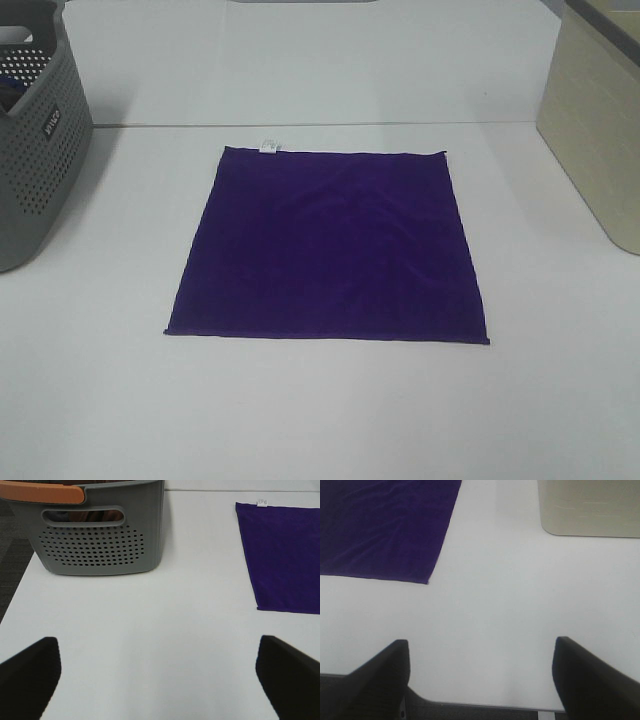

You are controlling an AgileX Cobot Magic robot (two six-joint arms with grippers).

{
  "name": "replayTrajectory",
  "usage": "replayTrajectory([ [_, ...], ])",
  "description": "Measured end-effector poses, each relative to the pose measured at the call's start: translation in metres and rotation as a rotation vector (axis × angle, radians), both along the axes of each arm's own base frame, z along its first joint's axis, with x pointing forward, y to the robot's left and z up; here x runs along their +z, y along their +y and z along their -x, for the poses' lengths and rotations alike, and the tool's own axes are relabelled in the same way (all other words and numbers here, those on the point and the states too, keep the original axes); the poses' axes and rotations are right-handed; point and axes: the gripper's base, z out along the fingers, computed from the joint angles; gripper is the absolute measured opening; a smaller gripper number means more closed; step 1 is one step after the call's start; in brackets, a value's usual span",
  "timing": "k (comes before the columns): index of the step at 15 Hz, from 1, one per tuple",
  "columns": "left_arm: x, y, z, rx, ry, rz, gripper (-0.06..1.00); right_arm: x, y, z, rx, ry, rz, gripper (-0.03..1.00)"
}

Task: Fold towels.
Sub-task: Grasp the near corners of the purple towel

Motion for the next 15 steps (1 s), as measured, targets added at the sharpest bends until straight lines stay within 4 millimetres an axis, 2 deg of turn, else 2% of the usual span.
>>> replayTrajectory([
  [6, 0.0000, 0.0000, 0.0000, 0.000, 0.000, 0.000, 0.99, 0.0000, -0.0001, 0.0000, -0.001, 0.000, 0.001, 0.78],
  [8, 0.0000, 0.0000, 0.0000, 0.000, 0.000, 0.000, 0.99, 0.0000, -0.0002, 0.0000, 0.007, -0.002, 0.014, 0.90],
  [10, 0.0000, 0.0000, 0.0000, 0.000, 0.000, 0.000, 0.99, 0.0000, 0.0008, 0.0001, 0.036, -0.006, 0.040, 0.96],
  [15, 0.0000, 0.0000, 0.0000, 0.000, 0.000, 0.000, 0.99, 0.0000, 0.0013, 0.0002, 0.044, -0.006, 0.042, 0.96],
])
